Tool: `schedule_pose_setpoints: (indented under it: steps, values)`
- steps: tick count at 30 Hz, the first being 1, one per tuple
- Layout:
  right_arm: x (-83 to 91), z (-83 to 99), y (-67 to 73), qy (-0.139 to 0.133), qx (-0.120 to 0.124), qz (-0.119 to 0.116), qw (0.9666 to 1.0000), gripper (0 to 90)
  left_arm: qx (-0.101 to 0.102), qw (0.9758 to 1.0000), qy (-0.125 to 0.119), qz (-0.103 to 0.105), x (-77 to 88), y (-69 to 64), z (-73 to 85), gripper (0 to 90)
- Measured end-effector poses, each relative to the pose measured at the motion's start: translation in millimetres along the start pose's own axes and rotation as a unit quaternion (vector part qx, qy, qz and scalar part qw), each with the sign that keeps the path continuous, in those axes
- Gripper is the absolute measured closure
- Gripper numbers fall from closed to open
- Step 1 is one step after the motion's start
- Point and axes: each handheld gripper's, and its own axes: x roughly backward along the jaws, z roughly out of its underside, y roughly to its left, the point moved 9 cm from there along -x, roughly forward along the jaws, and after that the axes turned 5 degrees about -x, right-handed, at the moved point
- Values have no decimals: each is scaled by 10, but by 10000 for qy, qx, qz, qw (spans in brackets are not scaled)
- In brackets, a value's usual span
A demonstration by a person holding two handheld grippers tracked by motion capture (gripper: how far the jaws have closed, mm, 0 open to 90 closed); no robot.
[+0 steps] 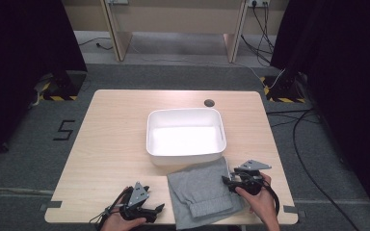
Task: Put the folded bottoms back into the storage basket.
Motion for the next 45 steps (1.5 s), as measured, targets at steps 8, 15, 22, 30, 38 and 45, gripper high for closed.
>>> schedule_pose_setpoints:
  steps: [8,15,22,30,38,45]
  values:
    - [6,239,197,70,-537,61,9985,378,-107,9992,45,372,-14,-220,-2,152]
    - [2,292,367,14,-765,470,9960,309,-12,9973,33,739,2,-400,-7,148]
    - [-68,300,582,20,-685,595,9959,281,-20,9952,19,983,1,-551,-25,147]
    - [-95,282,590,-16,-626,525,9967,264,168,9912,8,1310,5,-709,-60,147]
    - [-104,283,606,-11,-562,570,9968,260,77,9950,-45,999,-141,-810,-163,144]
    - [-95,316,724,32,-589,427,9973,261,-22,9953,-133,961,-129,-754,-197,280]
